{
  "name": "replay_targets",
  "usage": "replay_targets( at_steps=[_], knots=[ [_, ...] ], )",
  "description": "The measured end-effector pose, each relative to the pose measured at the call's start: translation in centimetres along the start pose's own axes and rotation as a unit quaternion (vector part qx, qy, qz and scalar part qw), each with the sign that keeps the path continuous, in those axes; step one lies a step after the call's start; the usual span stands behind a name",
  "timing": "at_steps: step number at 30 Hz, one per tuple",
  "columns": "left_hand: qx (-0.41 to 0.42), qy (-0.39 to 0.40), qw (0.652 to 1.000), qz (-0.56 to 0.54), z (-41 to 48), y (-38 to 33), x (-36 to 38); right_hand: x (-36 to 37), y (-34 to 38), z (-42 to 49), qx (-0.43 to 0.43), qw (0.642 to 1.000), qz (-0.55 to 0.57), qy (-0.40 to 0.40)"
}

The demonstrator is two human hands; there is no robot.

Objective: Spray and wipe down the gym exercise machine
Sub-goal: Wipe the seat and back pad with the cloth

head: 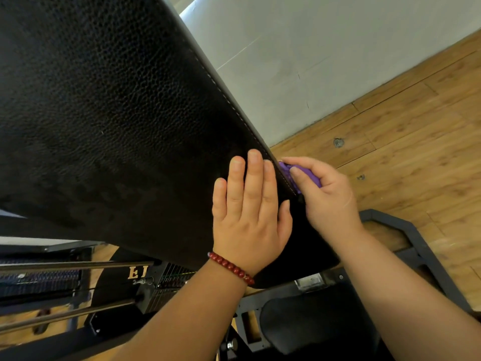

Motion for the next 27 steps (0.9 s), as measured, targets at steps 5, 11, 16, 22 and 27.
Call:
replay_targets(
  at_steps=[5, 11, 16, 22, 27],
  knots=[
    [-0.009, 0.005, 1.0, 0.002, -0.4, -0.3, 0.5, -0.5, -1.5, -0.1, 0.026, 0.999, -0.033, 0.008],
    [-0.017, 0.006, 1.0, -0.001, -0.5, -0.3, 0.7, -0.1, 1.4, -0.5, -0.038, 0.999, -0.021, -0.018],
    [-0.022, 0.001, 1.0, 0.005, -0.6, -0.3, 0.9, -1.5, -2.5, -3.2, -0.026, 0.998, -0.046, -0.016],
    [-0.026, -0.002, 1.0, -0.005, -0.7, -0.7, 0.9, -0.8, 1.6, -1.8, -0.095, 0.994, -0.05, -0.017],
    [-0.029, -0.005, 1.0, -0.006, -0.9, -0.7, 1.0, -1.5, -0.7, -5.1, -0.141, 0.986, -0.078, -0.044]
  ],
)
Point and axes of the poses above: each hand's wrist, its own z-axis towards the middle knuckle, its own x-axis out of the palm, y = z × x, the point moved 10 cm from there along z, towards the middle knuckle, and after that the axes turned 1 degree about x, right-handed, at the moved point
